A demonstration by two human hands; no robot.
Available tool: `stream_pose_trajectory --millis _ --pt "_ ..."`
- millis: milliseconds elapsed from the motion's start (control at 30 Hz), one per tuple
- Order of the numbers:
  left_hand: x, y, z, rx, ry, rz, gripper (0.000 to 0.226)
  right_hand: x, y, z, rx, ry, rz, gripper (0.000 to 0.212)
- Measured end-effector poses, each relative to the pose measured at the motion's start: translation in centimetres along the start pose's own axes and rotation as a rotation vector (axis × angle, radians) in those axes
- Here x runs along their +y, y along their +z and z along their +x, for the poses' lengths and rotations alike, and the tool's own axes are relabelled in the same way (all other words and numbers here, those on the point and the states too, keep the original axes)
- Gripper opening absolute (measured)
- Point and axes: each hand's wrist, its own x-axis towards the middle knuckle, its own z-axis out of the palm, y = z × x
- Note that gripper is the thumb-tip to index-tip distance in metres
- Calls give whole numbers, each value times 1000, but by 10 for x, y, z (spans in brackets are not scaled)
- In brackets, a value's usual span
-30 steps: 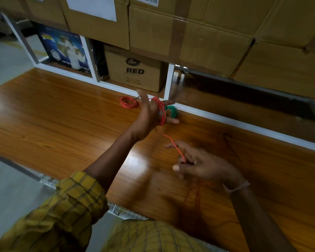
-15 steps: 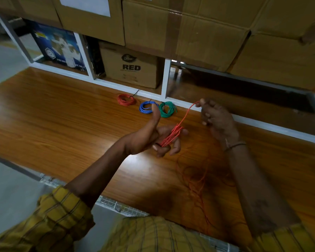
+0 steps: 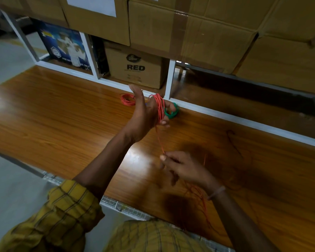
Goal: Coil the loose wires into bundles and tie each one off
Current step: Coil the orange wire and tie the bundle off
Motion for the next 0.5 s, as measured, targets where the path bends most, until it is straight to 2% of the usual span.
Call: stream_pose_trajectory --millis 100,167,300,400,500 --pt "-6 -5 0 145 17 288 89 -23 -18 -25 -291 -18 37 16" --pt "-10 -10 -3 158 -27 470 85 -33 -36 -35 -369 -42 125 16" --pt "-21 -12 -10 11 -110 723 121 -49 -79 -40 -179 -289 211 20" --pt "-29 -6 -16 -103 -125 672 134 -56 -104 -29 52 -398 402 28" --pt "-30 3 -26 -214 -141 588 136 -50 -120 -4 226 -350 569 28"
